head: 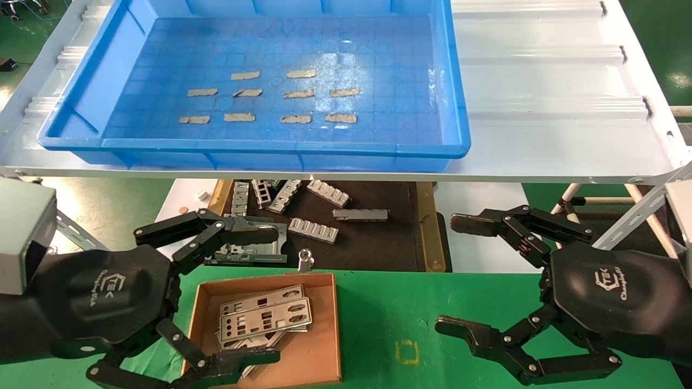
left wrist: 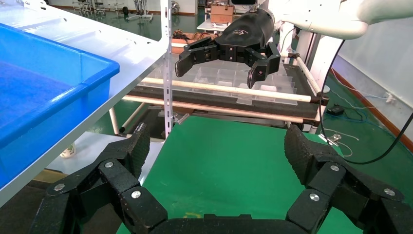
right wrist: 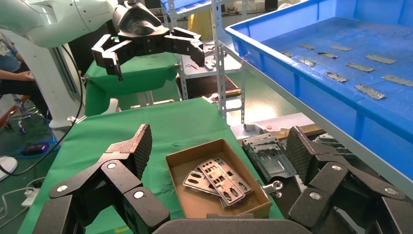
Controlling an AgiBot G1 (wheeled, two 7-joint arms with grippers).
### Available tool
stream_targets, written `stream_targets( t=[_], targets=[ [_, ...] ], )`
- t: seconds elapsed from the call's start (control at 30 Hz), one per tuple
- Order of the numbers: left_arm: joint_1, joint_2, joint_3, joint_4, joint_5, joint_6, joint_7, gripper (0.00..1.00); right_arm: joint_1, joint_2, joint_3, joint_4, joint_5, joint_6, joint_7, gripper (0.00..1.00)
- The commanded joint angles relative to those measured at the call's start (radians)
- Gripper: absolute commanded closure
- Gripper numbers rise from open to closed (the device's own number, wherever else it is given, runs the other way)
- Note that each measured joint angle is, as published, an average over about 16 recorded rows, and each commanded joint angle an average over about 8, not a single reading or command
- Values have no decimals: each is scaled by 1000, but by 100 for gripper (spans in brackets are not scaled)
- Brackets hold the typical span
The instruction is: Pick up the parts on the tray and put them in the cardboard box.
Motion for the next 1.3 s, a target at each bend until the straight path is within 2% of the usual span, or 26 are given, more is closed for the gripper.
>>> stream_targets(
  t=[0.03,1.3],
  targets=[
    [0,0,0,0,0,0,0,0,0,0,0,0,0,0,0,0],
    [0,0,0,0,0,0,0,0,0,0,0,0,0,0,0,0]
  ],
)
